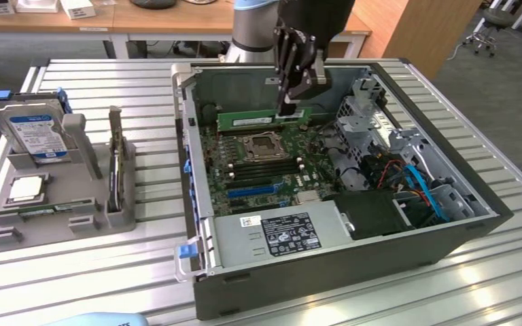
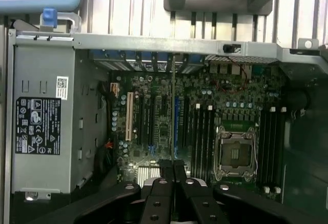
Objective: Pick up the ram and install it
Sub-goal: 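Pick up the ram and move it above insertion slot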
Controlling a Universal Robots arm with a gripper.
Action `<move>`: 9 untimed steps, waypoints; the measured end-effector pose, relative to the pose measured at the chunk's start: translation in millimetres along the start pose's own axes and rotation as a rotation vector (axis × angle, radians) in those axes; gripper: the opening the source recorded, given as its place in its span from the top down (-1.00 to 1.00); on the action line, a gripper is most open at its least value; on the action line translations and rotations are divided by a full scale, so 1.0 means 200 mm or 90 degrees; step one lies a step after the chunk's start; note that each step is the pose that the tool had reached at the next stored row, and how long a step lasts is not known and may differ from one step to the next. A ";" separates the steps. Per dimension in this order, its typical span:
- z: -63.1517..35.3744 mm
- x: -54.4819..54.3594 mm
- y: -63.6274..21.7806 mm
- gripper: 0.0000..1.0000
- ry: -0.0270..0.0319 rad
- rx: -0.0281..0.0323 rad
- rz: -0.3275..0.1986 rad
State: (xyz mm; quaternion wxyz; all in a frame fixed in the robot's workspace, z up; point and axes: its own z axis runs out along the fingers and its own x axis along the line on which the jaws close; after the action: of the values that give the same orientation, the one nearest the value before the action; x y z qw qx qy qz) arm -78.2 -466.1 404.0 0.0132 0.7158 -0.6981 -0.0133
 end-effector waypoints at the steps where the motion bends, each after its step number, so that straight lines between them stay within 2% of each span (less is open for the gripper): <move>1: -0.001 0.00 -0.015 0.77 0.0000 -0.0001 0.000; 9: -0.005 0.00 -0.137 0.77 0.0000 0.0000 0.000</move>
State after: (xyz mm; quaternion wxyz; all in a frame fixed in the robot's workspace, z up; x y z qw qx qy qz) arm -50.8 -466.1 404.0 0.0132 0.7158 -0.6980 -0.0133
